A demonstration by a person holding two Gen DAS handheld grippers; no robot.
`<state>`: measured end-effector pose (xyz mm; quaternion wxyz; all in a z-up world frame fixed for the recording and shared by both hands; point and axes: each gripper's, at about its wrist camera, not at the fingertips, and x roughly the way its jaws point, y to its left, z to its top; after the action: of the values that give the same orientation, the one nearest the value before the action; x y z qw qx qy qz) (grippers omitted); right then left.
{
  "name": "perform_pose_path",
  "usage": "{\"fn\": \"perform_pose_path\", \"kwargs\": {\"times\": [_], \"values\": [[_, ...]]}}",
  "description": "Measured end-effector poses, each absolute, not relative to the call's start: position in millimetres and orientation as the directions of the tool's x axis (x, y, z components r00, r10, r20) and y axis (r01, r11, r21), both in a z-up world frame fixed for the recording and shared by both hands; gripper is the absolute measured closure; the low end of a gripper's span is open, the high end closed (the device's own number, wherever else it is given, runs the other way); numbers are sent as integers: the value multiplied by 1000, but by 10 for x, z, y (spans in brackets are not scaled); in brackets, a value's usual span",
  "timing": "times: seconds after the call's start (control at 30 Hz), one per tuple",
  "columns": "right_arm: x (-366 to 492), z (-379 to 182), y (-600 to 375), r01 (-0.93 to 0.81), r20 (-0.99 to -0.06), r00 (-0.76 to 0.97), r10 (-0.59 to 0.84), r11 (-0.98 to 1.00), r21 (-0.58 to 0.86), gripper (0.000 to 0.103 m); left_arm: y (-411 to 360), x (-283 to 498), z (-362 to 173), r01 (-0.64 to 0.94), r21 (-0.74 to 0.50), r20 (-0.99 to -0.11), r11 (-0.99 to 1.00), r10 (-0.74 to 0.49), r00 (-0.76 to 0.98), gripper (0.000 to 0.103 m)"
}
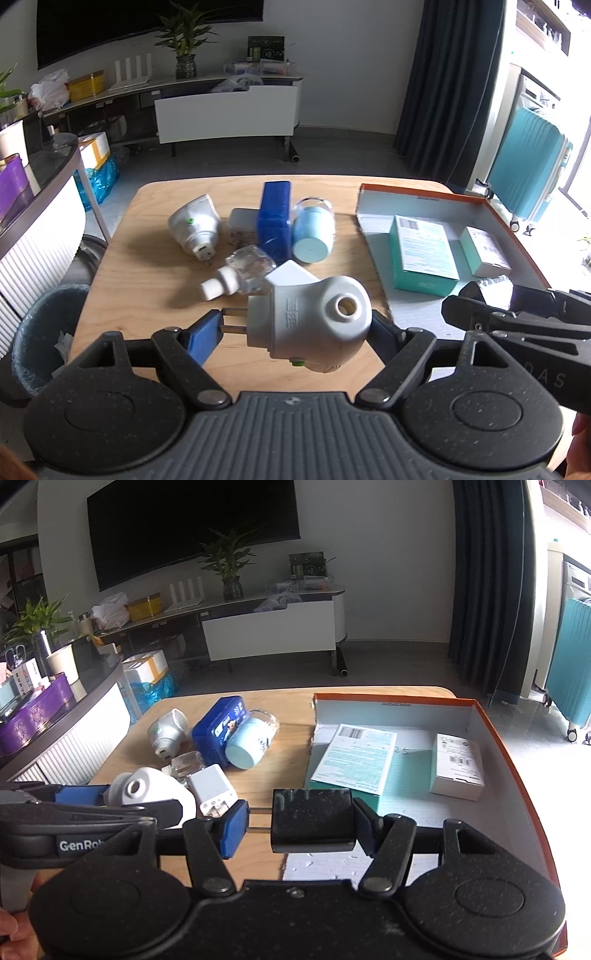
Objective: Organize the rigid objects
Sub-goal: 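Carry the white adapter and black charger toward the orange-rimmed tray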
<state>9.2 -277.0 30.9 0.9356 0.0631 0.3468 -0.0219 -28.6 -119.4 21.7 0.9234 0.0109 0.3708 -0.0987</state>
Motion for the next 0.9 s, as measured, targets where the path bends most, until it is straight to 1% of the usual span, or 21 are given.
{"fn": "perform_pose_path", "kwargs": {"times": [0.3,0.9], "values": [[13,319,-2965,134,-645,763,-27,984,117,31,-1398,-278,242,227,-45,-683,973,-196,703,19],[-136,358,-3505,255,-635,763,-124,960,118,31,-1942,-224,232,333,-55,-684,941,-278,674,19]]}}
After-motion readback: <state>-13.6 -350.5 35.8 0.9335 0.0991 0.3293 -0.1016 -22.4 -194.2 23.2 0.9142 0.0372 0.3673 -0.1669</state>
